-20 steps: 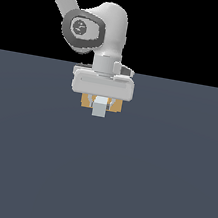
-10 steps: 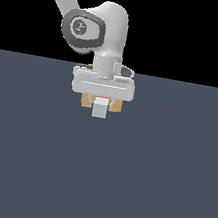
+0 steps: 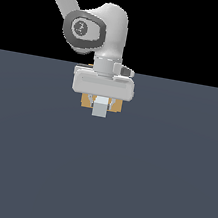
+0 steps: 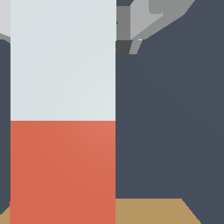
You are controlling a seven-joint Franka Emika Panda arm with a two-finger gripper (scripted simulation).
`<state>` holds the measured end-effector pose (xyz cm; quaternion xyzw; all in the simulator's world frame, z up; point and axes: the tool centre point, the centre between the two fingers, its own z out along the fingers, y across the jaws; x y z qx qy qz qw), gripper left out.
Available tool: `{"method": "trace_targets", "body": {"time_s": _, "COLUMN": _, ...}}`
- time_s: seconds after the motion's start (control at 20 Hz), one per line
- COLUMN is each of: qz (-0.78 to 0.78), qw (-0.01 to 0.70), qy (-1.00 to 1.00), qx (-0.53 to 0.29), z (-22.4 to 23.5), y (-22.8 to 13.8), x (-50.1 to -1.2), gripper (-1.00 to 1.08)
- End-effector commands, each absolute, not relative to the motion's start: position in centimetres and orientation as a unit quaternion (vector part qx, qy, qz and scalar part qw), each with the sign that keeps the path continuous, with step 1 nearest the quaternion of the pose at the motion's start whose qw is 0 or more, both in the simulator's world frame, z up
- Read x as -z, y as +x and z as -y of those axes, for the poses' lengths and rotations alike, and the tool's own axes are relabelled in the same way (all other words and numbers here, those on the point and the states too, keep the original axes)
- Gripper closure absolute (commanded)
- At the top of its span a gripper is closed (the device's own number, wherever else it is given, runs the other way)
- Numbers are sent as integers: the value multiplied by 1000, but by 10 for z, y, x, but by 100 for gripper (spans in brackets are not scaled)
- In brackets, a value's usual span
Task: Insert the peg into the horizontal hole in a box.
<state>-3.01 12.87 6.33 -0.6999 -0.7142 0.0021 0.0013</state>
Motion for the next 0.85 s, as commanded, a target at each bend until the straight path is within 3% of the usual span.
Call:
{"method": "trace_targets", "body": {"time_s": 0.0, "qz": 715, "qw": 0, "qy": -699, "qx": 0, "z": -141, "y": -30, "x": -65, "gripper": 108}}
{"method": "trace_targets", "body": {"time_s": 0.45, "qz": 715, "qw": 0, "qy": -699, "qx": 1, "z": -208, "y": -31, "x": -67, "gripper": 108}}
{"method": "trace_targets", "body": {"time_s": 0.8, "qz": 715, "qw": 0, "qy": -699, "qx": 1, "z": -226, "y": -30, "x": -67, "gripper": 108}}
